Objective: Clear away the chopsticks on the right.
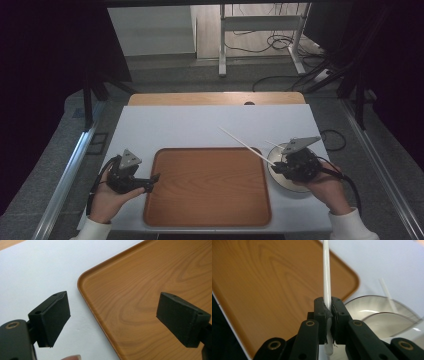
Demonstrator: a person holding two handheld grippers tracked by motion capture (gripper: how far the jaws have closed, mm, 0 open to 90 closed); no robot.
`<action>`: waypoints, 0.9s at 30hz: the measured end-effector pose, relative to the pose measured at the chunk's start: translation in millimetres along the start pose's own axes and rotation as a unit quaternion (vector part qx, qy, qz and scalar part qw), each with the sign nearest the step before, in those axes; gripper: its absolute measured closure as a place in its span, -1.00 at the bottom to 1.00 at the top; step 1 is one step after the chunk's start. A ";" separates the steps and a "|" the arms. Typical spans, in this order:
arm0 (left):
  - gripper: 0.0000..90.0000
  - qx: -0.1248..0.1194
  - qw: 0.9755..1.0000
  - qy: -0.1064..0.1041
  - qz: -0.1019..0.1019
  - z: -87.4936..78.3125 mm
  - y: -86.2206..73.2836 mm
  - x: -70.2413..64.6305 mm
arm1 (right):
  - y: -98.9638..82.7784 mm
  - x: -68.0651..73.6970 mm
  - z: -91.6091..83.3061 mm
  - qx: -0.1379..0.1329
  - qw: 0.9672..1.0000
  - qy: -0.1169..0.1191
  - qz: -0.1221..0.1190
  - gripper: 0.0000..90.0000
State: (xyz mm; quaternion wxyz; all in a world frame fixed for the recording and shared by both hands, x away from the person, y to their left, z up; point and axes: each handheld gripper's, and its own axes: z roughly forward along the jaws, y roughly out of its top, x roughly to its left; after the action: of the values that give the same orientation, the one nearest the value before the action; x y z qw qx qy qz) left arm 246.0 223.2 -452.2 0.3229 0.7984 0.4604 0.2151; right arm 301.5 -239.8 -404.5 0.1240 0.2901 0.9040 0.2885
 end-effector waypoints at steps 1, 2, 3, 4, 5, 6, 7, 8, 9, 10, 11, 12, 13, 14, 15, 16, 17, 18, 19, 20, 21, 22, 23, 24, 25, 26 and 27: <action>-0.75 -0.001 1.000 0.000 -0.001 -0.5 0.0 0.3 | -0.2 3.4 3.6 0.006 1.000 0.002 -0.003 0.87; -0.75 -0.002 1.000 0.000 -0.002 -0.8 0.0 0.5 | -0.3 7.1 7.1 0.012 1.000 0.004 -0.006 0.87; -0.75 -0.002 1.000 0.001 -0.002 -0.9 0.0 0.6 | -0.5 10.3 10.6 0.018 1.000 0.006 -0.009 0.87; -0.75 -0.002 1.000 0.000 -0.002 -0.9 -0.1 0.6 | -0.6 13.3 13.5 0.022 1.000 0.007 -0.010 0.87; -0.75 -0.002 1.000 0.000 -0.001 -0.8 -0.1 0.5 | -0.8 15.6 16.2 0.026 1.000 0.009 -0.011 0.87; -0.75 -0.002 1.000 -0.001 -0.001 -0.6 -0.1 0.4 | -1.0 17.9 18.6 0.029 0.999 0.011 -0.011 0.87; -0.75 -0.001 1.000 -0.001 0.000 -0.2 -0.1 0.2 | -1.2 19.3 20.2 0.031 0.999 0.013 -0.012 0.87; -0.75 -0.001 1.000 -0.002 0.001 0.2 0.0 -0.1 | -1.3 21.5 23.0 0.034 0.999 0.015 -0.013 0.87; -0.75 -0.001 1.000 -0.002 0.001 0.6 0.1 -0.5 | -1.3 23.3 25.3 0.037 0.999 0.017 -0.013 0.87; -0.75 -0.001 1.000 -0.002 0.000 0.8 0.1 -0.8 | -1.2 24.8 27.5 0.039 0.999 0.018 -0.015 0.87; -0.75 -0.001 1.000 -0.002 0.000 1.2 0.3 -1.2 | -1.1 25.7 29.0 0.041 0.999 0.018 -0.017 0.87; -0.75 0.000 1.000 -0.002 0.001 1.3 0.3 -1.3 | -0.9 27.1 31.7 0.044 0.999 0.020 -0.017 0.87; -0.75 0.000 1.000 -0.003 0.001 1.6 0.3 -1.5 | -0.8 27.8 33.3 0.046 0.999 0.020 -0.018 0.87; -0.75 0.001 1.000 -0.003 0.002 1.8 0.3 -1.4 | -1.0 28.9 36.4 0.049 0.998 0.019 -0.019 0.87; -0.75 0.001 1.000 -0.003 0.002 2.0 0.3 -1.5 | -1.2 29.7 38.3 0.052 0.998 0.020 -0.021 0.87; -0.75 0.002 1.000 -0.003 0.002 2.2 0.3 -1.5 | -1.4 31.0 40.9 0.055 0.998 0.020 -0.021 0.87; -0.75 0.002 1.000 -0.003 0.002 2.5 0.3 -1.5 | -1.6 32.4 43.6 0.059 0.998 0.020 -0.021 0.87; -0.75 0.002 1.000 -0.003 0.002 2.7 0.2 -1.6 | -1.6 33.7 46.3 0.062 0.998 0.021 -0.023 0.87; -0.75 0.002 1.000 -0.003 0.002 2.8 0.1 -1.7 | -1.5 35.4 49.5 0.066 0.997 0.021 -0.025 0.87; -0.75 0.003 1.000 -0.003 0.003 2.9 0.1 -1.7 | -1.6 36.7 52.0 0.069 0.997 0.021 -0.026 0.87; -0.75 0.003 1.000 -0.003 0.002 3.0 0.0 -1.8 | -1.6 38.0 54.5 0.072 0.997 0.022 -0.026 0.87; -0.75 0.003 1.000 -0.003 0.003 2.9 -0.1 -1.7 | -1.9 39.0 57.0 0.076 0.996 0.024 -0.028 0.87; -0.75 0.003 1.000 -0.003 0.003 2.8 -0.2 -1.7 | -2.2 40.0 59.4 0.081 0.996 0.026 -0.029 0.87; -0.75 0.002 1.000 -0.003 0.002 2.9 -0.3 -1.7 | -2.5 40.8 61.2 0.085 0.996 0.026 -0.029 0.87; -0.75 0.002 1.000 -0.003 0.001 2.9 -0.4 -1.6 | -2.9 41.4 63.3 0.089 0.995 0.027 -0.030 0.87; -0.75 0.002 1.000 -0.002 0.002 3.0 -0.5 -1.5 | -3.4 41.8 65.2 0.094 0.995 0.026 -0.031 0.86; -0.75 0.002 1.000 -0.002 0.002 3.0 -0.5 -1.4 | -4.0 41.8 67.4 0.098 0.994 0.026 -0.031 0.86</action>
State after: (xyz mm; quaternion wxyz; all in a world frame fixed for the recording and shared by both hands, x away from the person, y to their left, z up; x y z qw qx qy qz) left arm 247.0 221.2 -454.8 0.3220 0.8004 0.4587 0.2129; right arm 292.6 -187.2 -463.3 0.0807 0.2648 0.9395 0.2019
